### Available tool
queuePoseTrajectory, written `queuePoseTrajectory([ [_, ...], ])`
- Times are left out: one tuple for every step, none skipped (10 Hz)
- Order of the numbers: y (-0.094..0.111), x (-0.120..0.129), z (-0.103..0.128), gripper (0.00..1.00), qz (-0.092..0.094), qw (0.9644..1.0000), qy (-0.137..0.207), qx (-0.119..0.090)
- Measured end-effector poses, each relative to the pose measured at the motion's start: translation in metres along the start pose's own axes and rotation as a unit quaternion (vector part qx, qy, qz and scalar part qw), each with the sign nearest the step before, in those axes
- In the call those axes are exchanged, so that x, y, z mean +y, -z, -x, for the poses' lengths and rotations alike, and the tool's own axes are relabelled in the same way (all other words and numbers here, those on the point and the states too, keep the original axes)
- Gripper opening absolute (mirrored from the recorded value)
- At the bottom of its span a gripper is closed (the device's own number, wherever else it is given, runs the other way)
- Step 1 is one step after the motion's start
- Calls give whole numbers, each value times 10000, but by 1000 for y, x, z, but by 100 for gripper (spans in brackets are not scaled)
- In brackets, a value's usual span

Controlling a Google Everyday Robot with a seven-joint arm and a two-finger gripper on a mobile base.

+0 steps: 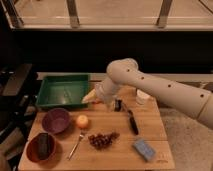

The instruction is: Place apple in purple bowl

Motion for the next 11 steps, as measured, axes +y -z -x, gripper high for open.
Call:
queuePoseTrajectory([
  [-3,7,-2,80,29,10000,51,15],
  [-2,5,-1,80,25,10000,33,3],
  [-2,5,-1,80,25,10000,33,7],
  [-3,7,-2,80,25,10000,48,15],
  [-4,5,-2,80,31,10000,35,20],
  [-5,5,-1,80,73,10000,0,32],
  [-14,9,-1,80,106,9999,-44,43],
  [-24,14,0,80,140,9998,-93,69],
  [-40,19,1,80,200,9995,-182,138],
  [-49,18,3,80,238,9992,-265,195],
  [-58,13,6,80,277,9986,-356,270],
])
